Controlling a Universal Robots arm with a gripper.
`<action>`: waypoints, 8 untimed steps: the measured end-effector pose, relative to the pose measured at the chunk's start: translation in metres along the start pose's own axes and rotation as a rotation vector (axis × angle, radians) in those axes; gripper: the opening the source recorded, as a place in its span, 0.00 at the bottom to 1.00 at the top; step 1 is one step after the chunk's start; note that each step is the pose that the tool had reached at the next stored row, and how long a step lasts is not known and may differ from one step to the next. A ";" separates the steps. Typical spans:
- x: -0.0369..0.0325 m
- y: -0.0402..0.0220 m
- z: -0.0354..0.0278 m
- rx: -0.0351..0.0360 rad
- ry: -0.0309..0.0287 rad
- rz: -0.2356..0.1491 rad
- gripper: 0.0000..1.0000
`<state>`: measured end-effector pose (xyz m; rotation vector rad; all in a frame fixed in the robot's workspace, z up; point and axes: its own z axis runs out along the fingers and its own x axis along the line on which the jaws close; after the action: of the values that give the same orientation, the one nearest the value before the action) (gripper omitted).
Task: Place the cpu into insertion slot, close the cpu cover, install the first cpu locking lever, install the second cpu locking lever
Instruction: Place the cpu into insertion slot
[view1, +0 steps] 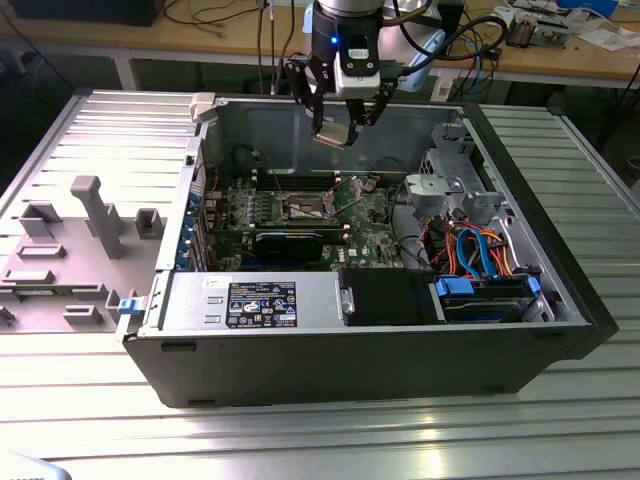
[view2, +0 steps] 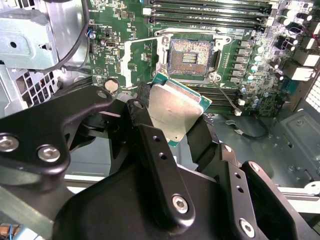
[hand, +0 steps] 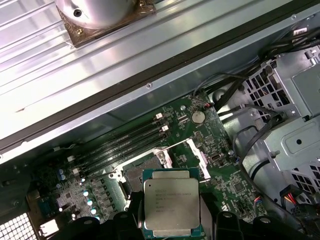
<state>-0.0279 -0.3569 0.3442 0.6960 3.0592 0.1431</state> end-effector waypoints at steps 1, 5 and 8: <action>0.0000 0.0000 0.0000 -0.0001 -0.0001 0.001 0.55; 0.0000 -0.0001 0.0000 0.0001 -0.0002 0.002 0.55; 0.0000 -0.0001 0.0002 -0.0001 -0.0003 0.003 0.55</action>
<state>-0.0279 -0.3570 0.3441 0.7006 3.0581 0.1432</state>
